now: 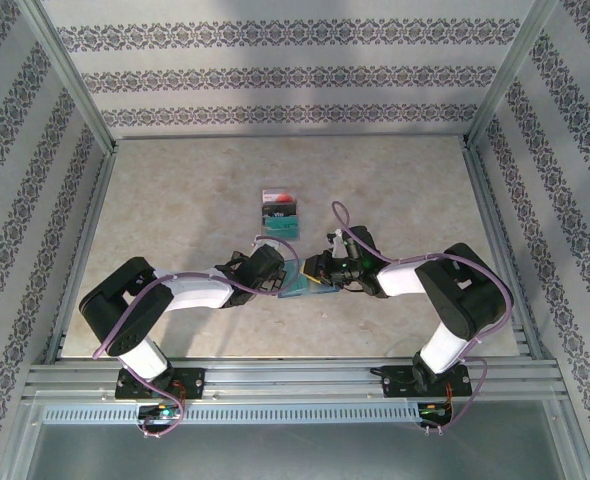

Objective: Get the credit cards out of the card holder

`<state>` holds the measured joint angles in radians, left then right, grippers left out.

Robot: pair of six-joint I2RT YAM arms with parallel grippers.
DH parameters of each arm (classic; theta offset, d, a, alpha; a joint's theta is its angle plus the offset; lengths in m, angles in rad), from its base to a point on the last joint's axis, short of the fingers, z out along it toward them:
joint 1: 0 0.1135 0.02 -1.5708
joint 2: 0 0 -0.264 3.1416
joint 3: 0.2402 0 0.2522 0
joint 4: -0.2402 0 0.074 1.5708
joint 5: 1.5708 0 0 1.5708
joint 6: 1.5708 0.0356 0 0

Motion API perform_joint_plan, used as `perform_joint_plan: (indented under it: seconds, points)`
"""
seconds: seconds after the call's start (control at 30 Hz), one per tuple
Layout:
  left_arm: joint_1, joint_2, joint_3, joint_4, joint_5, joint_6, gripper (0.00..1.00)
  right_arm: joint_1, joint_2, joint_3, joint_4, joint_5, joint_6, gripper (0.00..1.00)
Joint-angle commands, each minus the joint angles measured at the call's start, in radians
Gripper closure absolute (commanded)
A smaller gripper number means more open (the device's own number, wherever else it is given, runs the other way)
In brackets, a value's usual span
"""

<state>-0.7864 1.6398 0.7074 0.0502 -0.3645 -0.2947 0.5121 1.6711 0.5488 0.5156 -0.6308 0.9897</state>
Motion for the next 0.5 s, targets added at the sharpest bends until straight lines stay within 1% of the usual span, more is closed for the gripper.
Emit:
perform_joint_plan:
  seconds: [0.0, 0.27, 0.47]
  points:
    - [-0.01, 0.034, 0.005, -0.072, -0.033, 0.017, 0.07, -0.014, -0.035, -0.016, 0.04, -0.018, -0.002, 0.81]
    - [-0.01, 0.035, 0.009, -0.075, -0.037, 0.017, 0.06, -0.025, -0.049, -0.029, 0.038, -0.017, -0.008, 0.83]
    - [-0.01, 0.03, 0.01, -0.079, -0.04, 0.017, 0.06, -0.029, -0.056, -0.033, 0.025, -0.005, -0.021, 0.9]
